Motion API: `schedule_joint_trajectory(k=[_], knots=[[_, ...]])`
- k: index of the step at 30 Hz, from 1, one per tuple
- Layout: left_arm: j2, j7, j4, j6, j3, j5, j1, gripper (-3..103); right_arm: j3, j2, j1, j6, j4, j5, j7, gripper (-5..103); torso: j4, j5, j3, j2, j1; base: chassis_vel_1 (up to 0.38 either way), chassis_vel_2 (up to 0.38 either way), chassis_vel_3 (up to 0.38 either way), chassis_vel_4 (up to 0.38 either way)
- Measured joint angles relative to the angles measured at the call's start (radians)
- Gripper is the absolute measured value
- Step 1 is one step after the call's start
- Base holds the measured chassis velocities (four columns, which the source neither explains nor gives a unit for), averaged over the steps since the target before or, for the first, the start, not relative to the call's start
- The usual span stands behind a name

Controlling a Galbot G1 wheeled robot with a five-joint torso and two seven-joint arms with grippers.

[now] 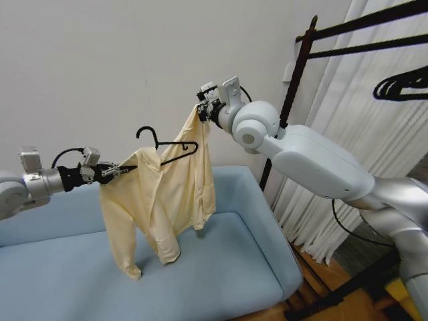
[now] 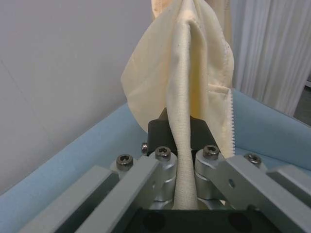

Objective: Pick up the clothes from the sofa and hang them on the clothes hanger.

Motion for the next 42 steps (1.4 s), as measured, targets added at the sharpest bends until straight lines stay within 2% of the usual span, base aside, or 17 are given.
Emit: schedule_joint_trajectory(k=[2, 8, 22, 27, 30, 31, 34, 37, 40, 42], knots=[[-0.008, -0.058, -0.019, 0.019, 0.006, -0.022, -0.005, 2, 0.001, 0.006, -0.002, -0.001, 0.002, 0.000, 0.007, 0, 0.0001, 0.0000, 0.000, 0.000, 0.000, 0.000, 0.000, 0.000, 0.000], [-0.019, -0.093, -0.040, 0.026, 0.004, -0.028, -0.006, 2, 0.004, 0.008, -0.002, -0.020, 0.004, 0.005, 0.022, 0, 0.0001, -0.0001, 0.000, 0.000, 0.000, 0.000, 0.000, 0.000, 0.000], [-0.017, -0.092, -0.045, 0.028, -0.013, -0.029, -0.007, 2, 0.000, -0.007, -0.004, -0.012, -0.015, -0.015, 0.021, 0, 0.0000, -0.0001, 0.000, 0.000, 0.000, 0.000, 0.000, 0.000, 0.000], [-0.008, -0.126, -0.044, 0.029, -0.016, -0.022, -0.009, 2, -0.001, 0.000, -0.003, -0.023, -0.005, -0.011, 0.020, 0, 0.0000, 0.0000, 0.000, 0.000, 0.000, 0.000, 0.000, 0.000, 0.000], [-0.009, -0.173, -0.047, 0.032, -0.016, -0.022, -0.017, 2, -0.001, 0.011, 0.000, -0.042, 0.010, 0.068, 0.062, 0, 0.0000, -0.0001, 0.000, 0.000, 0.000, 0.000, 0.000, 0.000, 0.000], [-0.009, -0.173, -0.047, 0.032, -0.016, -0.022, -0.017, 2, -0.001, 0.011, 0.000, -0.042, 0.010, 0.068, 0.062, 0, 0.0000, -0.0001, 0.000, 0.000, 0.000, 0.000, 0.000, 0.000, 0.000], [-0.017, -0.205, -0.057, 0.042, -0.016, -0.023, -0.020, 2, 0.004, 0.022, 0.010, -0.058, 0.014, 0.158, 0.114, 0, 0.0003, -0.0003, 0.000, 0.000, 0.000, 0.000, 0.000, 0.000, 0.000], [-0.023, -0.200, -0.065, 0.042, -0.018, -0.023, -0.020, 2, 0.007, 0.026, 0.019, -0.066, 0.014, 0.214, 0.146, 0, 0.0000, -0.0003, 0.000, 0.000, 0.000, 0.000, 0.000, 0.000, 0.000], [-0.032, -0.187, -0.085, 0.031, -0.015, -0.031, -0.024, 2, 0.022, 0.053, 0.033, -0.070, 0.013, 0.316, 0.215, 0, -0.0002, -0.0001, 0.000, 0.000, 0.000, 0.000, 0.000, 0.000, 0.000], [-0.038, -0.165, -0.101, 0.022, -0.009, -0.035, -0.027, 2, 0.024, 0.074, 0.043, -0.070, -0.011, 0.335, 0.228, 0, 0.0001, -0.0003, 0.000, 0.000, 0.000, 0.000, 0.000, 0.000, 0.000]])
